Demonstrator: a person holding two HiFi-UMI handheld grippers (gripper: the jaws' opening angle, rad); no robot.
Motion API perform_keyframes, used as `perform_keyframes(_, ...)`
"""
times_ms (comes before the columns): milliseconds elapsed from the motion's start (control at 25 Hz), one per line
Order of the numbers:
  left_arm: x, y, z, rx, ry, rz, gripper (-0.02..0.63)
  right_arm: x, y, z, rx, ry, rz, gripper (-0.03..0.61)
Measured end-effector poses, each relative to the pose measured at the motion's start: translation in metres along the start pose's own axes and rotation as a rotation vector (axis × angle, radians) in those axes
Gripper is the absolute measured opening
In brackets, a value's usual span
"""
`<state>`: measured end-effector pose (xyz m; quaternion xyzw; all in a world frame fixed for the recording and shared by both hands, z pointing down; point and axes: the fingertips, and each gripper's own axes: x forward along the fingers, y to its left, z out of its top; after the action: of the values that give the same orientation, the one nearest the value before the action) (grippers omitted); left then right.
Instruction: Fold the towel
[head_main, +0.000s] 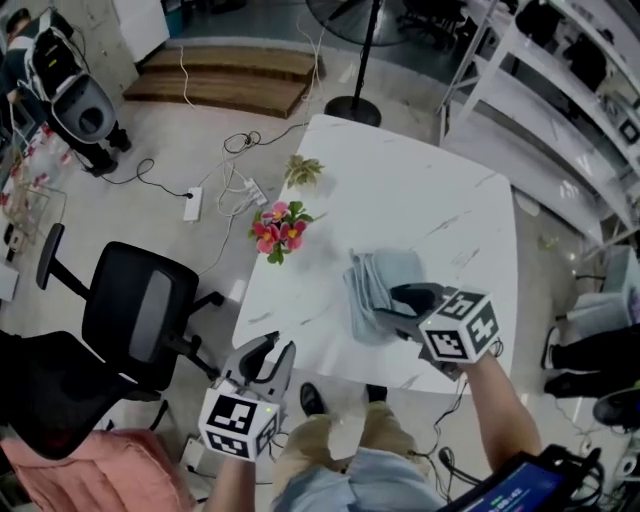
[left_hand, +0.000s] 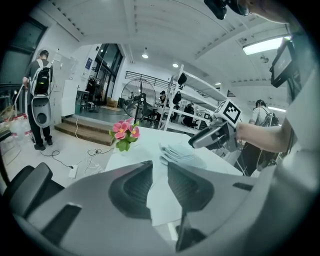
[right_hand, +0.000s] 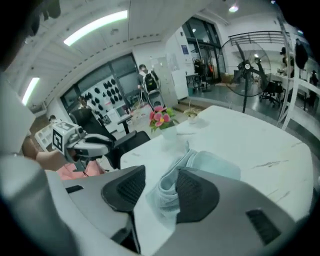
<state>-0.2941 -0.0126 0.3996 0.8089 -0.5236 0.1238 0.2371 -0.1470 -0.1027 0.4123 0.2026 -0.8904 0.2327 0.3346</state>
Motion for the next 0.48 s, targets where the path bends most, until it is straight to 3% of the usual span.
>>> perform_keyframes(80, 0.005, -0.006, 0.002, 0.015, 0.004, -0.02, 0.095, -0.016, -0.019, 0.004, 0.06, -0.097, -0.044, 0.075)
perform_keyframes(120, 0.007, -0.008, 0.003, 0.021, 0.007, -0.029, 0.095, -0.021, -0.03, 0.002, 0.092, -0.122, -0.077, 0.046)
perform_keyframes(320, 0.016, -0.014, 0.001, 0.042, 0.031, -0.055, 0.095, 0.003, -0.051, -0.037, 0.129, -0.034, -0.14, 0.017)
perform_keyframes(480, 0.017, -0.018, 0.0, 0.05, 0.041, -0.068, 0.095, 0.027, -0.021, -0.041, 0.064, -0.036, -0.086, 0.017)
